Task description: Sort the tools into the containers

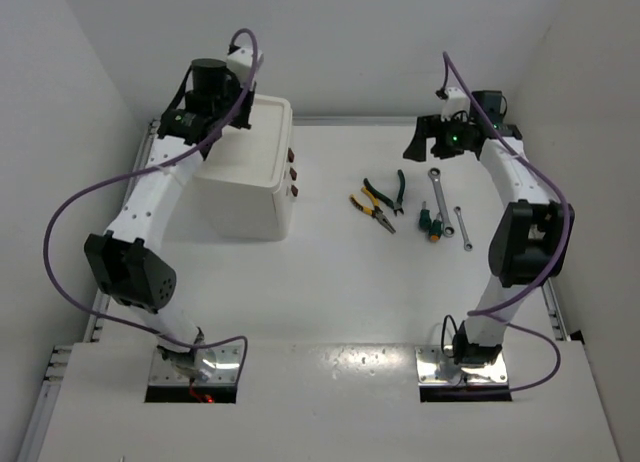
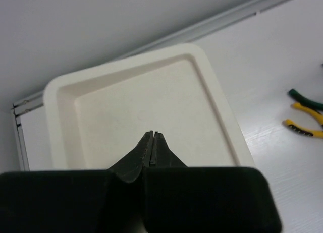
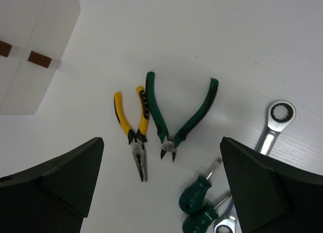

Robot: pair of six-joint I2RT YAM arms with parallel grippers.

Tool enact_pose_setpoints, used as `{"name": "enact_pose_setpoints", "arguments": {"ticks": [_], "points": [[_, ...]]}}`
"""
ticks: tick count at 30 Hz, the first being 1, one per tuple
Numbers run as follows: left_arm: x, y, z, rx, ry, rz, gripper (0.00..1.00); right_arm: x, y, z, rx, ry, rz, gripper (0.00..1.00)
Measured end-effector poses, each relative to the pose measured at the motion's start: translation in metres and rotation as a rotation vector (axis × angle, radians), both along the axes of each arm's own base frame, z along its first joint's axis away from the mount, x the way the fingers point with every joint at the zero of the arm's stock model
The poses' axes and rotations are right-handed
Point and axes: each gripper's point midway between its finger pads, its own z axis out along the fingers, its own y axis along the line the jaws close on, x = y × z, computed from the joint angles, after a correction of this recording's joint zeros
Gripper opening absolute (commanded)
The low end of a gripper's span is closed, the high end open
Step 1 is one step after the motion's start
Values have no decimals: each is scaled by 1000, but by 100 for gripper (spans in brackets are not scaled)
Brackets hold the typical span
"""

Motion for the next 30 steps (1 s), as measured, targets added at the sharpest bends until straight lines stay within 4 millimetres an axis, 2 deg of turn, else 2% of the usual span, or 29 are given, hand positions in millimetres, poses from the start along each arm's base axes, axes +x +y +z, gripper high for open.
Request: {"name": "enact_pose_setpoints", "arguments": {"ticks": [3,7,8,9,10,11,12,13,15,17,24,28,30], "points": [[5,-5,-30,19,68,2,0,3,12,-1,20,2,9,99],[7,-4,-61,19,123,16,0,8,31,-4,70,14,24,99],[8,-3,-67,17,134,20,6,9,36,-5,78,19,31,99],[8,-3,-74,17,146,21,17,11,40,-7,86,23,35,99],[8,-4,-79,18,157,22,51,12,44,-8,91,28,42,99],[9,-4,-83,19,162,22,65,12,47,-10,94,32,46,99],[9,-4,-88,14,167,25,73,12,51,-12,96,36,55,99],[12,-5,-86,8,153,28,85,11,54,-13,97,39,62,99],[13,-2,-86,3,144,35,95,10,60,-14,96,43,74,99],[15,-1,-86,-13,135,45,100,9,65,-14,96,42,84,99],[12,10,-88,-56,128,80,100,23,82,-1,95,-3,119,99],[9,11,-90,-79,127,90,100,36,94,-2,105,-3,126,99],[8,11,-92,-96,126,98,100,39,101,-5,116,8,125,95]]}}
